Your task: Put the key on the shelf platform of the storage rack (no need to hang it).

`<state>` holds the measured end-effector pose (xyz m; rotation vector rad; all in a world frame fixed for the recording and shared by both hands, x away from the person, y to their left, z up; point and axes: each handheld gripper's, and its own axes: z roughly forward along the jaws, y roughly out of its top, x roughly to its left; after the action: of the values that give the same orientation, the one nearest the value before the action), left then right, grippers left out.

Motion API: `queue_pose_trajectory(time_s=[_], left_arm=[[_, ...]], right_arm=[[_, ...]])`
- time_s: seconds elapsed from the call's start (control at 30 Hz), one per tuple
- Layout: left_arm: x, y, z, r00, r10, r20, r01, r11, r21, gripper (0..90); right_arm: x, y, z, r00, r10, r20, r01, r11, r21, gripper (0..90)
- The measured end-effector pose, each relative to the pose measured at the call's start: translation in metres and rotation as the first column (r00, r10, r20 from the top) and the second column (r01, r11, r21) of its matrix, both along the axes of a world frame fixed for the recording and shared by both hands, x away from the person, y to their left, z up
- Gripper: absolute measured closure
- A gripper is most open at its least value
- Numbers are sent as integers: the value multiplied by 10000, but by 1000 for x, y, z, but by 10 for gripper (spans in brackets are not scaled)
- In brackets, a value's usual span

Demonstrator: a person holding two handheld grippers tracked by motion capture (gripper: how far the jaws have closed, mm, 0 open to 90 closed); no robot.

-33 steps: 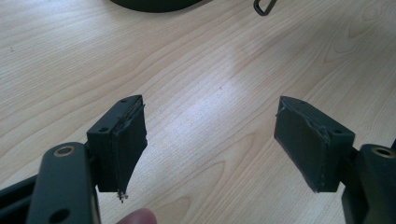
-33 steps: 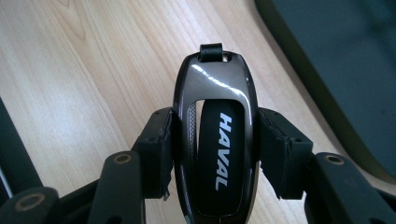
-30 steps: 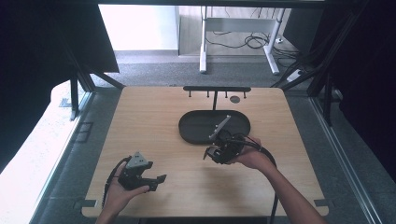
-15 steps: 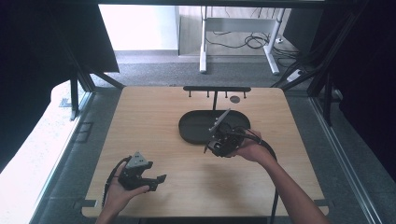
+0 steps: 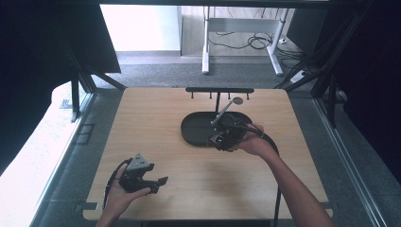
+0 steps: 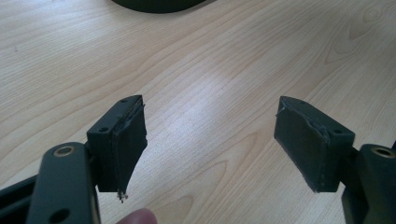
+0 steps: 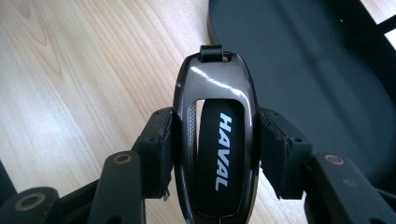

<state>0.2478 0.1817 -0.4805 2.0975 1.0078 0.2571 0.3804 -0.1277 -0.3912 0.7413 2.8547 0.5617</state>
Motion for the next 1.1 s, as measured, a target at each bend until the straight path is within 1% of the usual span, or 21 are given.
queue_pose_trajectory(time_s=[0.23,0.37,0.43,0.53,0.9,1.1], left_arm=[[0,1,0,10000,-15,7,15,10000,22,254],[0,1,0,10000,25,-5,-25,10000,-41,255],[0,2,1,10000,7,-2,-7,10000,16,254],[0,2,1,10000,27,11,-27,10000,-14,255],[1,4,1,10000,71,30,-70,10000,-61,254],[1,5,1,9999,115,30,-115,9999,-70,255]], right_arm=[[8,0,2,10000,-78,-16,78,10000,4,496],[13,0,1,9999,-135,-46,134,9999,-49,496],[16,0,0,9998,-180,-90,179,9998,-62,496],[20,0,0,9998,-188,-111,187,9998,-96,496],[35,2,-2,9995,-282,-128,282,9996,-45,497],[44,4,-5,9991,-371,-227,370,9993,-49,497]])
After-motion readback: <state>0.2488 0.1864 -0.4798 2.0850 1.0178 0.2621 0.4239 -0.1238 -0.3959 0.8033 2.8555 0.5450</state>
